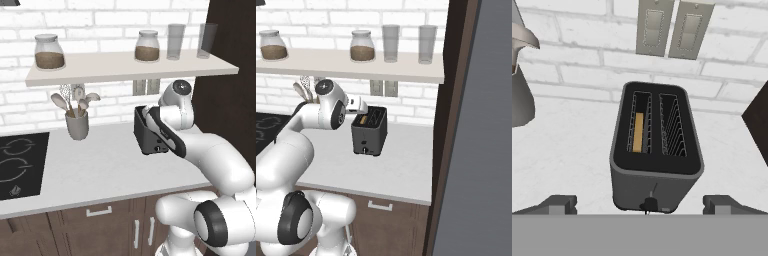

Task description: Start the toaster. Once the lever pops up, take the bread to the plate on the dining counter.

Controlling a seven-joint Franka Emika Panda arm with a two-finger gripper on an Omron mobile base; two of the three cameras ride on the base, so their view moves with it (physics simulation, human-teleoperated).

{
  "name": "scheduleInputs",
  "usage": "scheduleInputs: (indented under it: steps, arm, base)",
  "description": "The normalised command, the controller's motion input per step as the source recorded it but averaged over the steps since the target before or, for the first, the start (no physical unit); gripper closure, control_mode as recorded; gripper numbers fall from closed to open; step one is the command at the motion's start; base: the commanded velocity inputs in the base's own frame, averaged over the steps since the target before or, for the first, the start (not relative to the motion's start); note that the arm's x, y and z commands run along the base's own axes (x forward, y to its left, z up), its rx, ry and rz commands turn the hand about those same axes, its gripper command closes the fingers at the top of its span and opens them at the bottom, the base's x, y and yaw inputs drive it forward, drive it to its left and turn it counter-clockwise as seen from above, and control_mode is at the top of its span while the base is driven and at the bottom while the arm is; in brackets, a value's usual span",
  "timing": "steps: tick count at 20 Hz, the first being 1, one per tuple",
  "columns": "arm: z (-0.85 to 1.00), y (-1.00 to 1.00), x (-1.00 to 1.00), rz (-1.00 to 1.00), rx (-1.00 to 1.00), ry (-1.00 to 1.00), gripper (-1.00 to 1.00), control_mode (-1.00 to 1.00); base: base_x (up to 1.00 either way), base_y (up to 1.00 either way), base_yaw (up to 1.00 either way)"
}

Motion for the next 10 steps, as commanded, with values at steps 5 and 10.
scheduleInputs:
  steps: [5, 10]
  arm:
    - [0.00, 0.00, 0.00, 0.00, 0.00, 0.00, -1.00, -1.00]
    - [0.00, 0.00, 0.00, 0.00, 0.00, 0.00, -1.00, -1.00]
  base:
    - [0.00, 0.00, 0.00]
    - [0.00, 0.00, 0.00]
